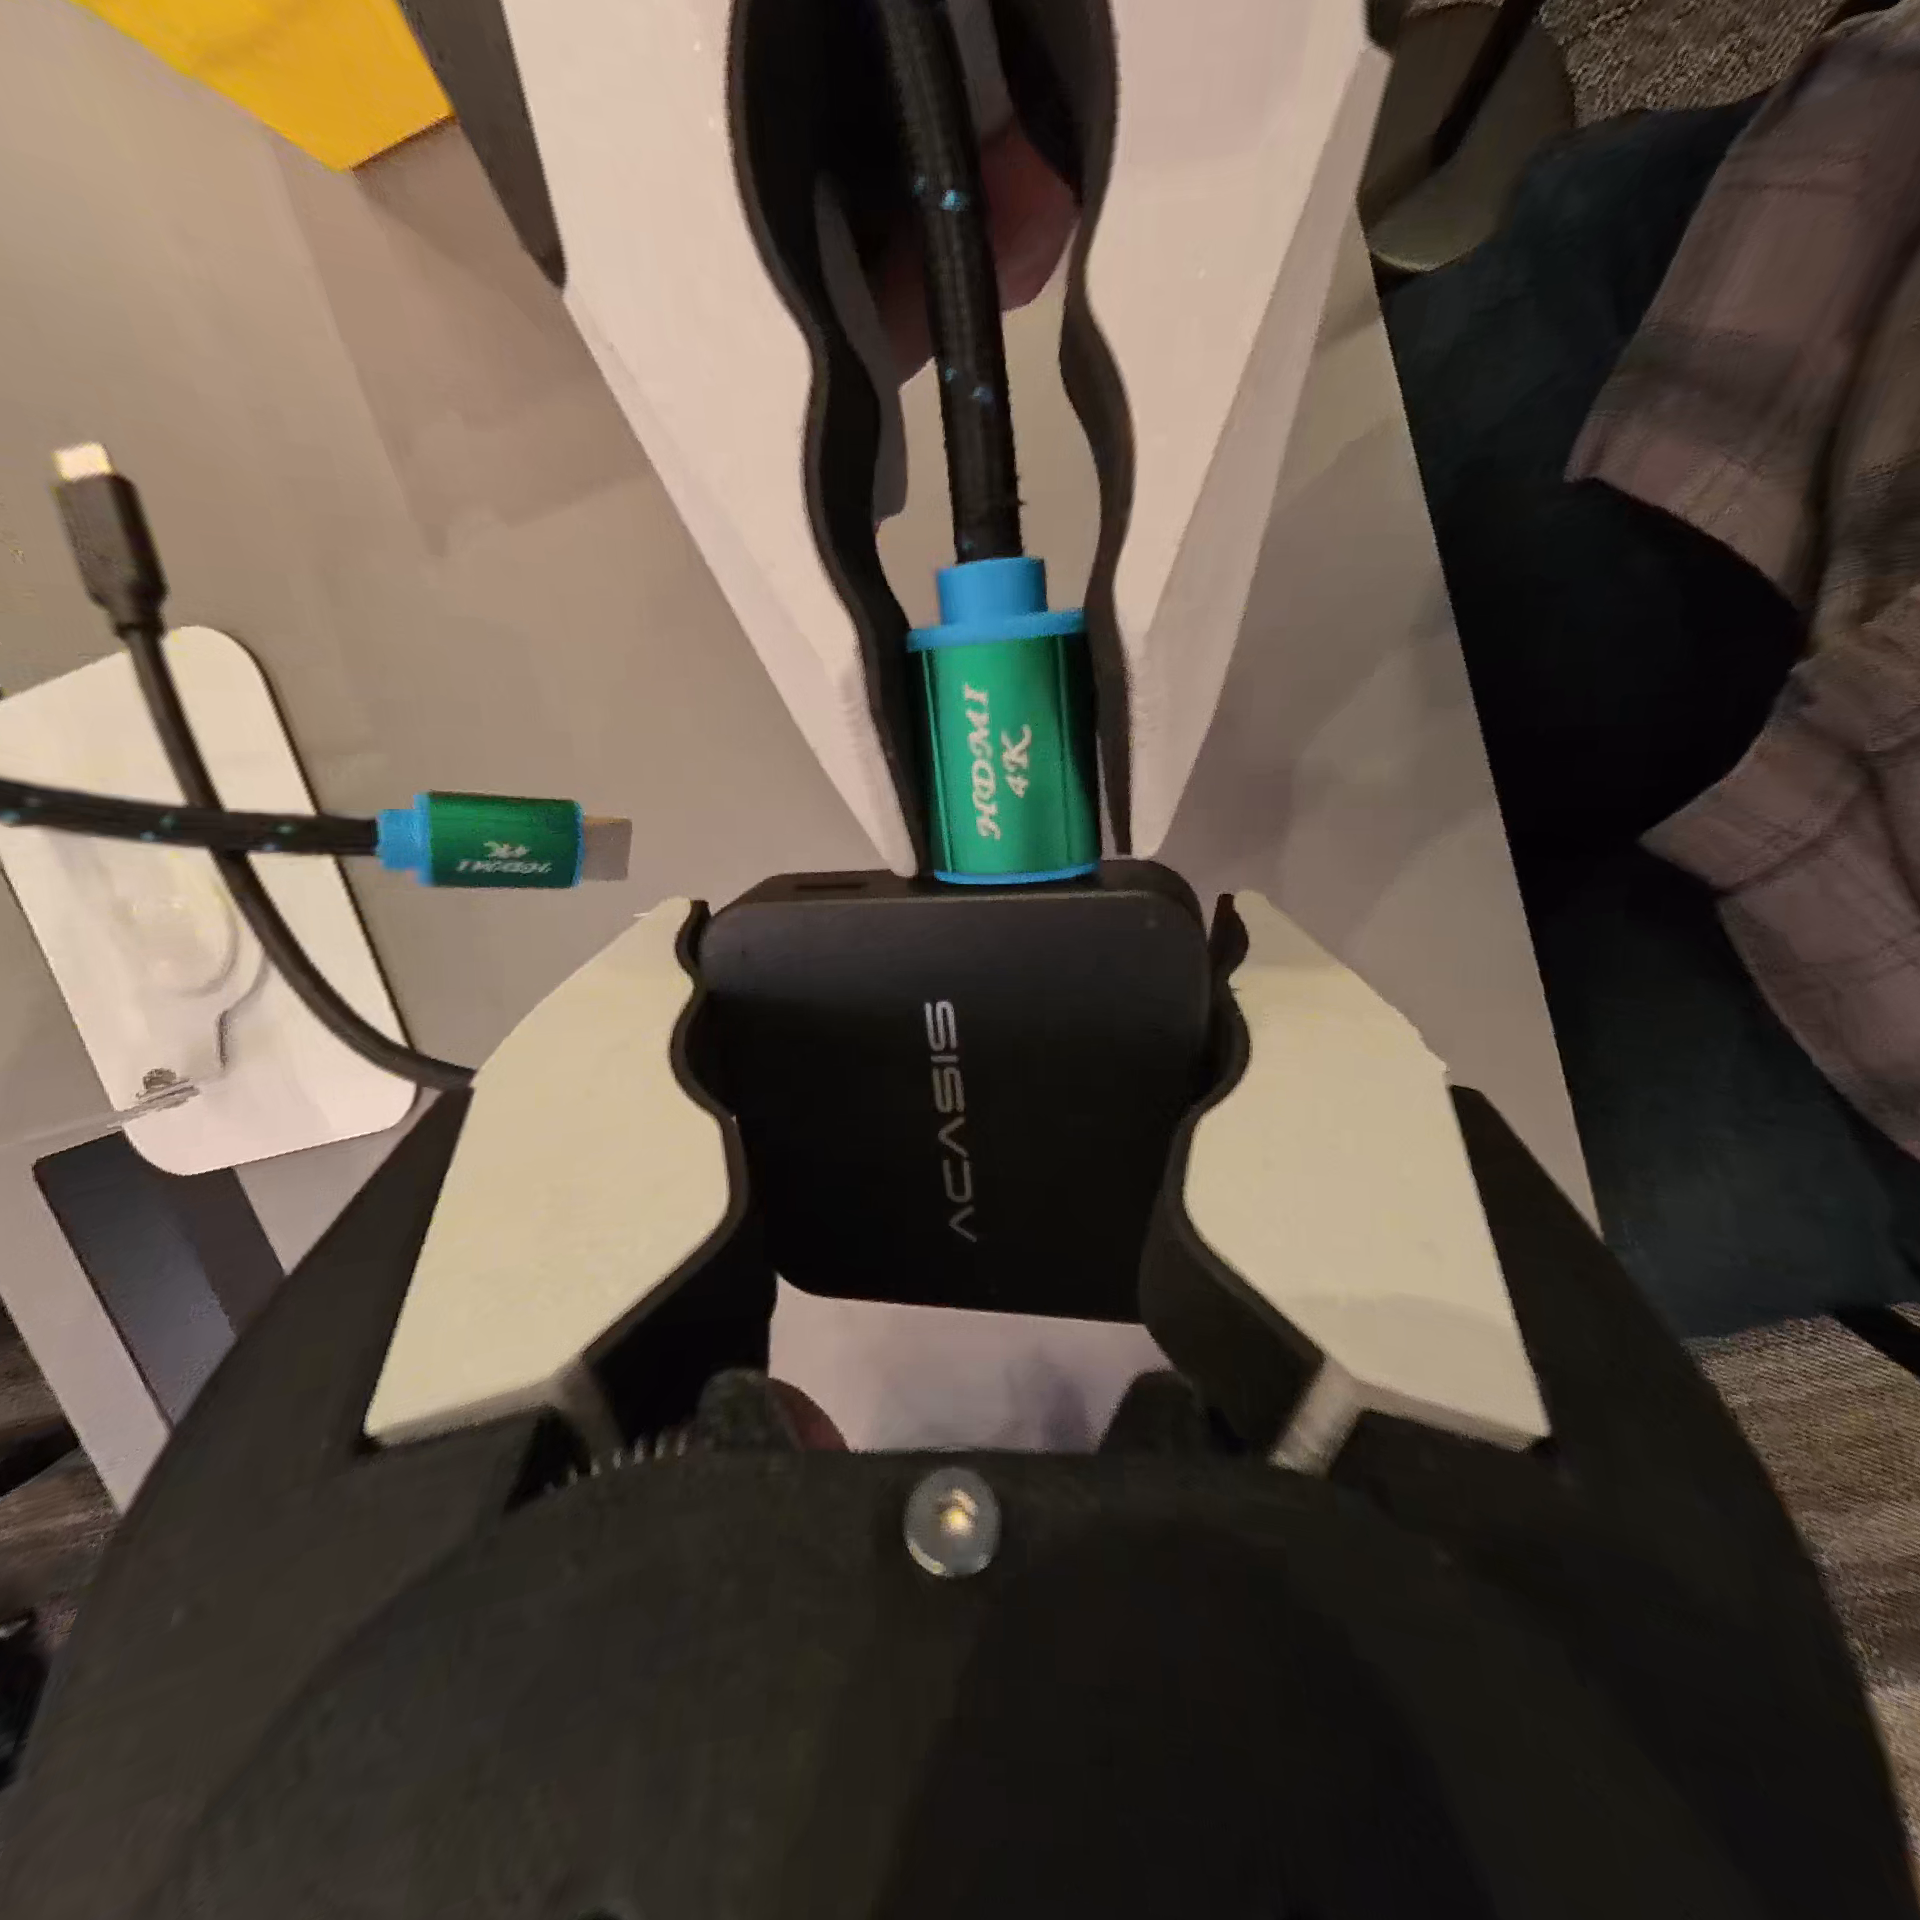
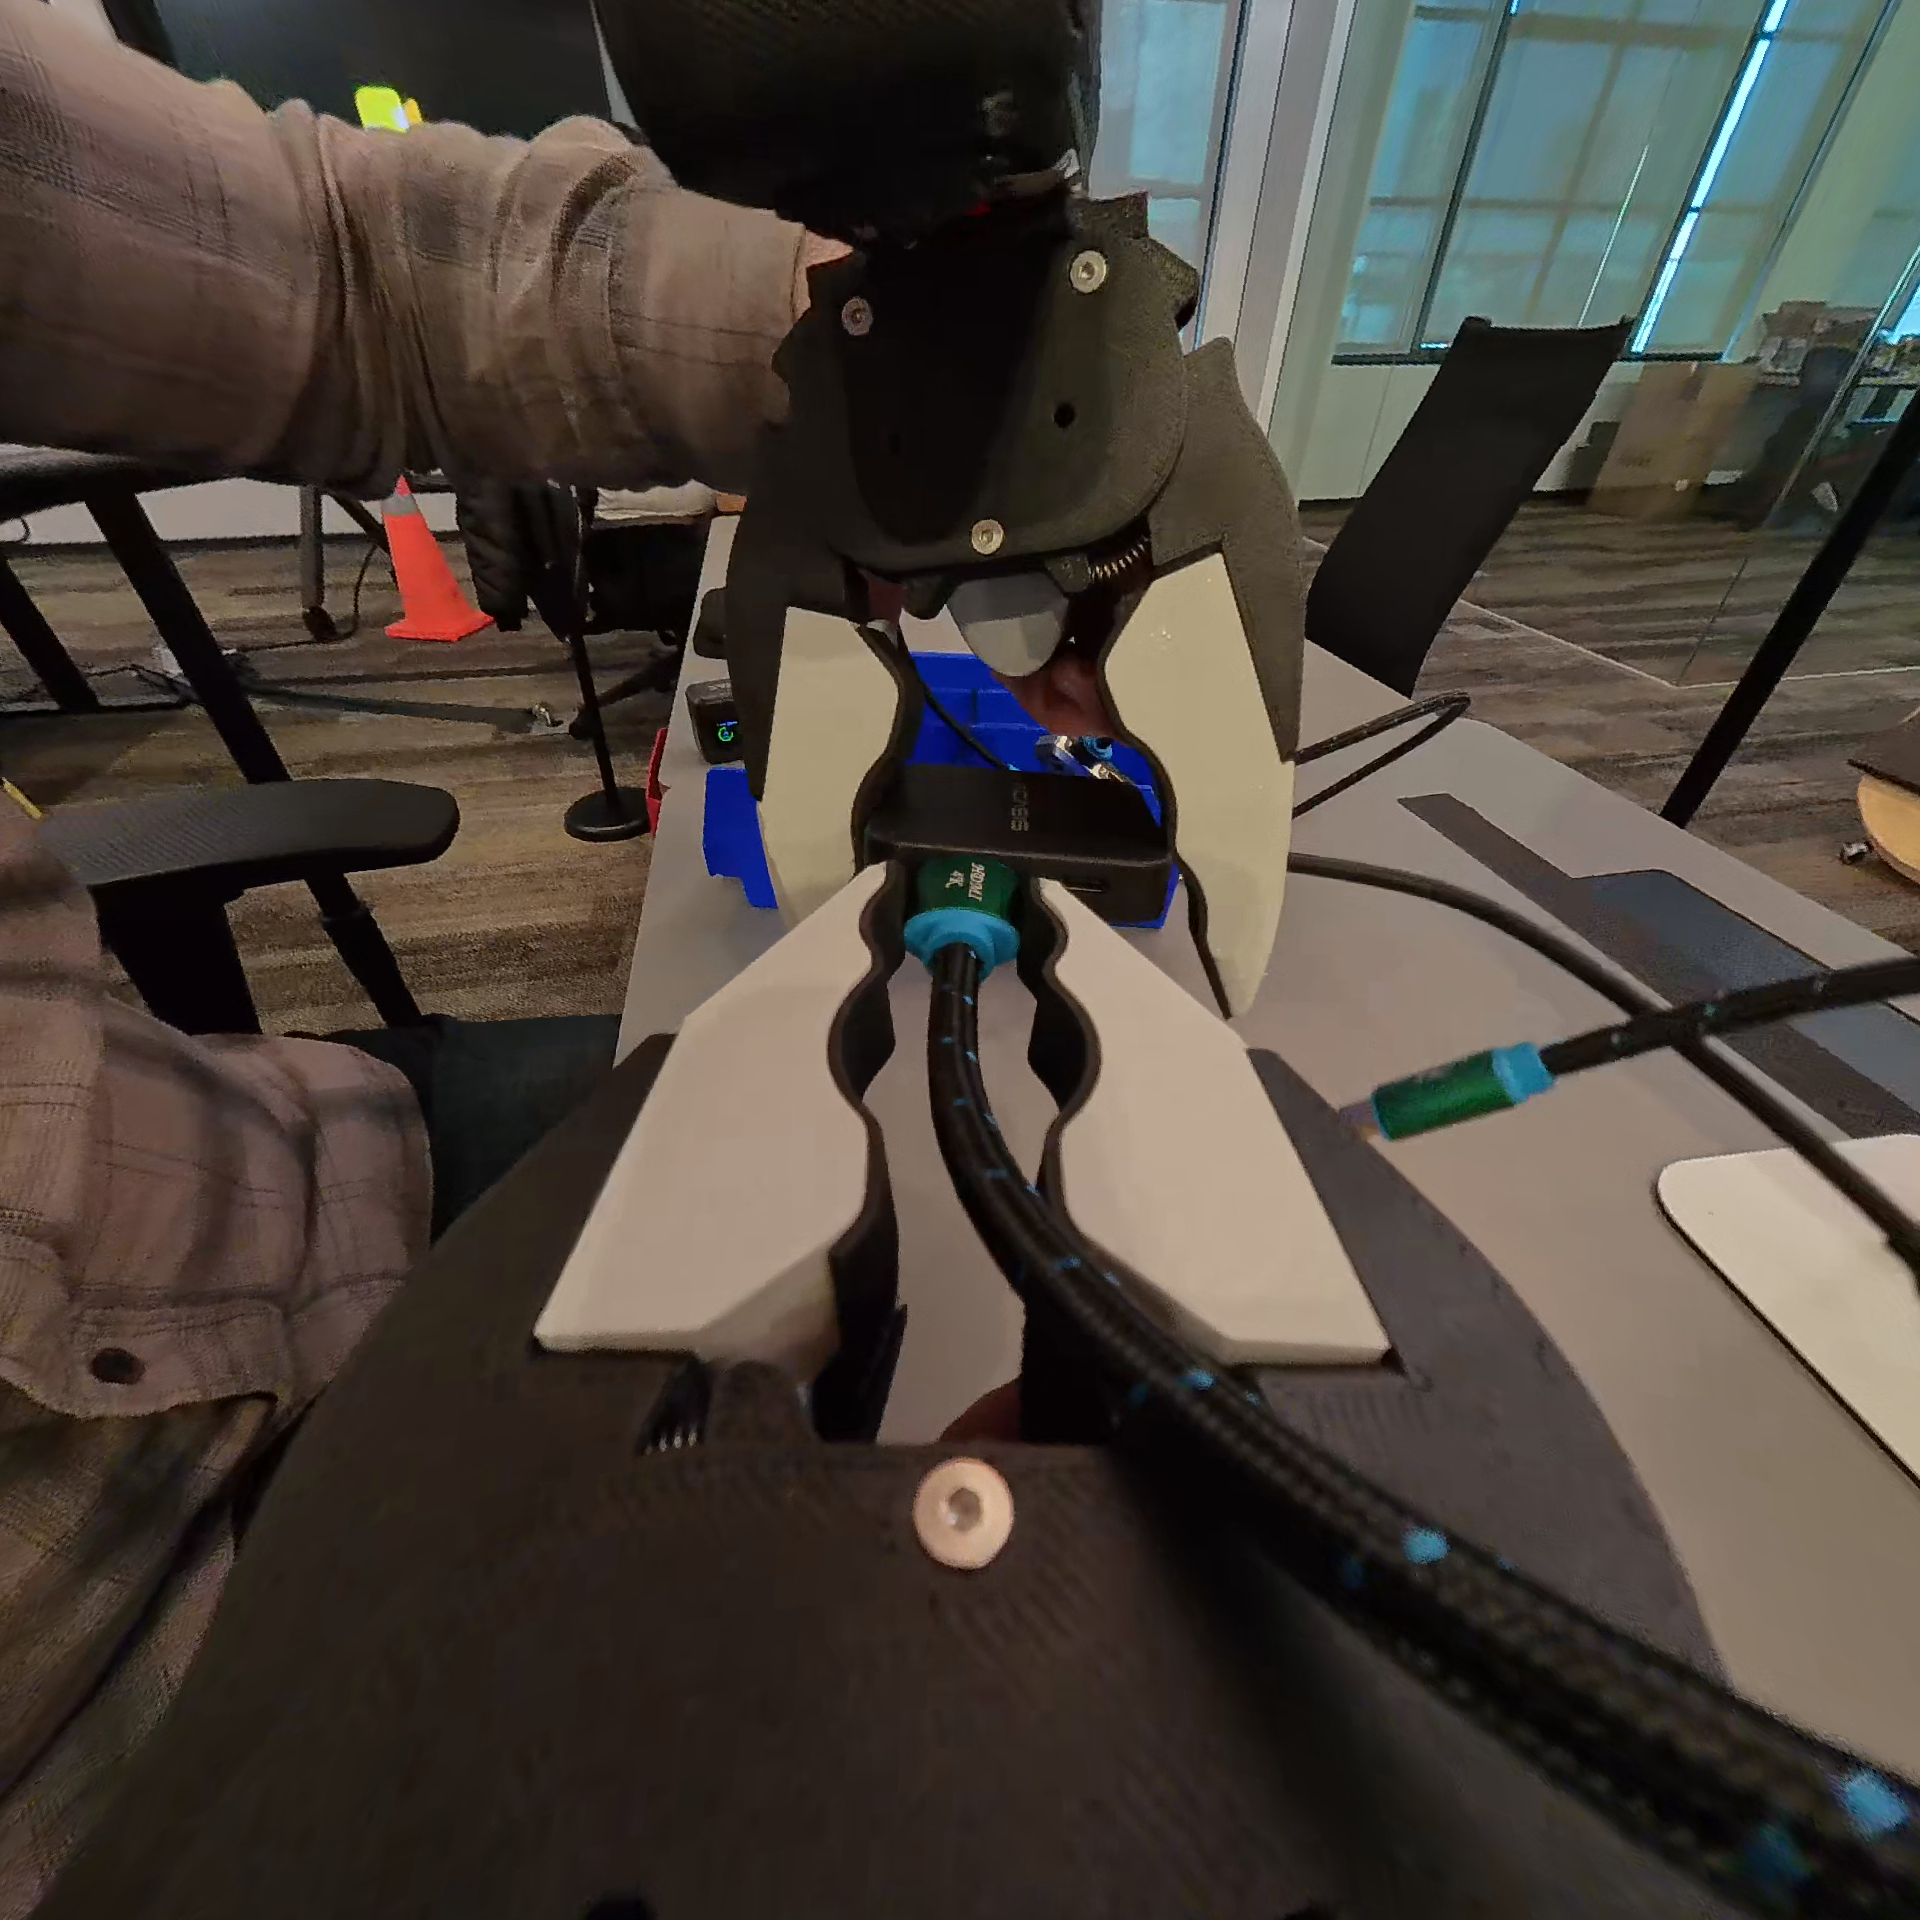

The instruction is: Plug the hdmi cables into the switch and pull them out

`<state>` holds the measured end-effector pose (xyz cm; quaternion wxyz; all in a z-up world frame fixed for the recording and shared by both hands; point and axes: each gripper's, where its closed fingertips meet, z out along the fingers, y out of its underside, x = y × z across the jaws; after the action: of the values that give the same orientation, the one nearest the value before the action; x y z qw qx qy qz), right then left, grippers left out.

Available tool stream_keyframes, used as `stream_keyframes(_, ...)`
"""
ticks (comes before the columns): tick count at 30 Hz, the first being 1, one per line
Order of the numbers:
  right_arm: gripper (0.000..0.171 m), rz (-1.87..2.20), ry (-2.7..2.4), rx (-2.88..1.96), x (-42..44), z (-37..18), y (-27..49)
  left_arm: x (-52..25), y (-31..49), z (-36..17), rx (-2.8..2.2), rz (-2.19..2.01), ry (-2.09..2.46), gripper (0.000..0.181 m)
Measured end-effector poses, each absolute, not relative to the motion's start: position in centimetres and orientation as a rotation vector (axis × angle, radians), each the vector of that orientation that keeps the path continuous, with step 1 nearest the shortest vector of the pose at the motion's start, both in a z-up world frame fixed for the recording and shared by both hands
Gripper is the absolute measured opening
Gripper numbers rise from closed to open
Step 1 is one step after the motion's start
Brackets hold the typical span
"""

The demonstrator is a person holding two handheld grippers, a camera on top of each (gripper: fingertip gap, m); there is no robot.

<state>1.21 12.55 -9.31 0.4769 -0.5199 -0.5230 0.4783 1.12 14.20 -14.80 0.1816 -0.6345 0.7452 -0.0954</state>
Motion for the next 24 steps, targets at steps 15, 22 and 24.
stream_keyframes(15,0.020,1.140,-1.247,-1.266,1.28,-9.07,12.99,1.09,14.94,-14.79,-1.810,-0.164,2.067,0.088)
stream_keyframes(22,0.019,1.068,-1.268,-1.204,1.28,-8.72,12.71,1.13,14.62,-14.54,-1.810,-0.201,2.073,0.088)
stream_keyframes(24,0.019,1.014,-1.285,-1.197,1.20,-8.66,12.68,1.08,14.72,-14.55,-1.801,-0.190,2.075,0.087)
